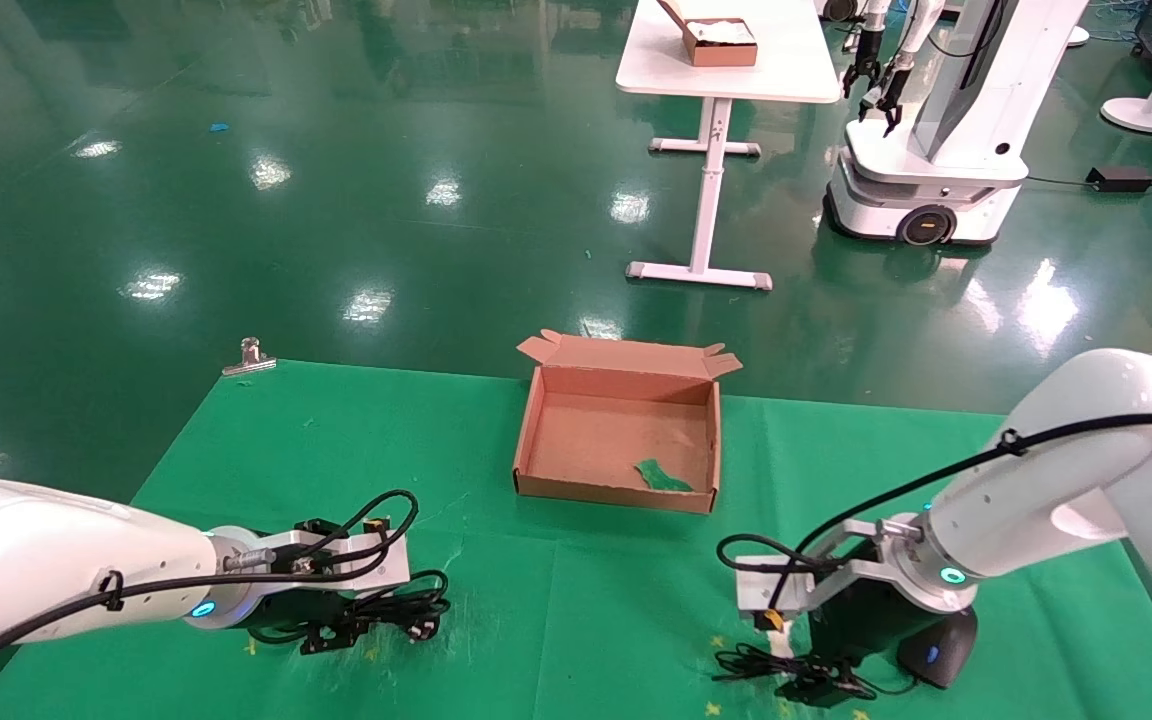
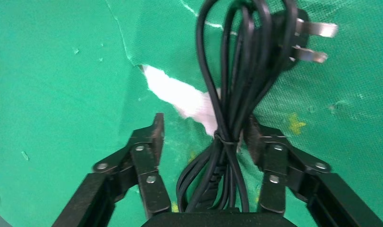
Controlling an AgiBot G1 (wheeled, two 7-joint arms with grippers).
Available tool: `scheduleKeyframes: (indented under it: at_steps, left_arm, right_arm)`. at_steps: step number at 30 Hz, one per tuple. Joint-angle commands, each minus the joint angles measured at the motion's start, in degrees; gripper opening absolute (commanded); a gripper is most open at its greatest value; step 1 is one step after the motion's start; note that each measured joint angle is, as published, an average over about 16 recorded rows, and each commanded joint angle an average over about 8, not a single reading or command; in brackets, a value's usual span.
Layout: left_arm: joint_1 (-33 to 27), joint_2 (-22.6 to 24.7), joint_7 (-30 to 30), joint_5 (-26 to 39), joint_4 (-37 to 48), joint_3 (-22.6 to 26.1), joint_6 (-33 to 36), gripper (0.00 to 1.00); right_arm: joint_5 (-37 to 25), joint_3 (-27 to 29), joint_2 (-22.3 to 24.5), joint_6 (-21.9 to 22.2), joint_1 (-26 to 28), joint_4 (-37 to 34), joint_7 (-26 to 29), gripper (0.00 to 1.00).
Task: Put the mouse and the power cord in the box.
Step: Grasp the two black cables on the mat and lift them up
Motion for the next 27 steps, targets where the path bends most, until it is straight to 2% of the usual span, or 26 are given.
scheduleKeyframes:
  at_steps: [1, 21, 27]
  left_arm:
    - [0.0, 0.0, 0.0, 0.0, 0.0, 0.0, 0.0, 0.00]
    - [0.0, 0.0, 0.0, 0.1, 0.0, 0.0, 0.0, 0.00]
    - [-0.7, -0.8, 1.0, -1.0, -1.4, -0.2, 1.3, 0.00]
  right_arm:
    - [0.0, 0.0, 0.0, 0.0, 0.0, 0.1, 0.0, 0.00]
    - [0.1, 0.1, 0.2, -0.1, 0.0, 0.3, 0.1, 0.00]
    - [0.7, 0.8, 1.1, -0.1, 1.7, 1.4, -0.1, 0.00]
